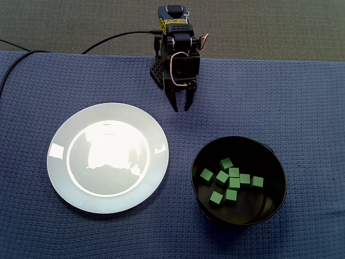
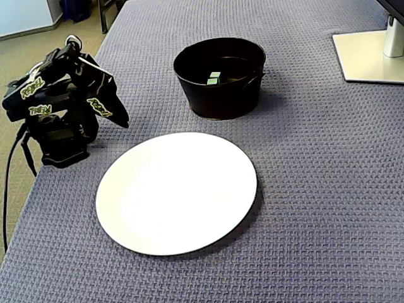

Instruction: Pick up the items on the white plate and put them in the black container.

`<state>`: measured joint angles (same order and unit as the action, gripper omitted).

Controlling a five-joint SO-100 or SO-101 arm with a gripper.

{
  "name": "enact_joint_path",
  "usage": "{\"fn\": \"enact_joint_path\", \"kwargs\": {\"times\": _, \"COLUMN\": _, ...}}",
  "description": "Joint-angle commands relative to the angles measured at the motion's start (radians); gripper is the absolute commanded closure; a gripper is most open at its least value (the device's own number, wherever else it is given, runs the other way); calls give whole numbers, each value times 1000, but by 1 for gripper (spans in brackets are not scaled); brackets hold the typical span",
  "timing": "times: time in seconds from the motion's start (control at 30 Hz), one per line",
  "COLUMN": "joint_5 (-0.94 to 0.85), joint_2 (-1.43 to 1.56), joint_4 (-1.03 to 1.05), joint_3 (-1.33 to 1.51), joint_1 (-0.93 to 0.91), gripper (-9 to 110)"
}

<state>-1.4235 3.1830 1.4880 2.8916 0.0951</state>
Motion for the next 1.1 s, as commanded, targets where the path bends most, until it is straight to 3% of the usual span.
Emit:
{"fn": "enact_joint_path", "kwargs": {"times": 0.0, "joint_5": -35, "joint_2": -8, "joint_4": 35, "joint_3": 106, "joint_1": -5, "gripper": 99}}
{"fn": "enact_joint_path", "kwargs": {"times": 0.33, "joint_5": -86, "joint_2": -6, "joint_4": 44, "joint_3": 106, "joint_1": -92, "gripper": 98}}
{"fn": "enact_joint_path", "kwargs": {"times": 1.07, "joint_5": -86, "joint_2": -6, "joint_4": 44, "joint_3": 106, "joint_1": -94, "gripper": 98}}
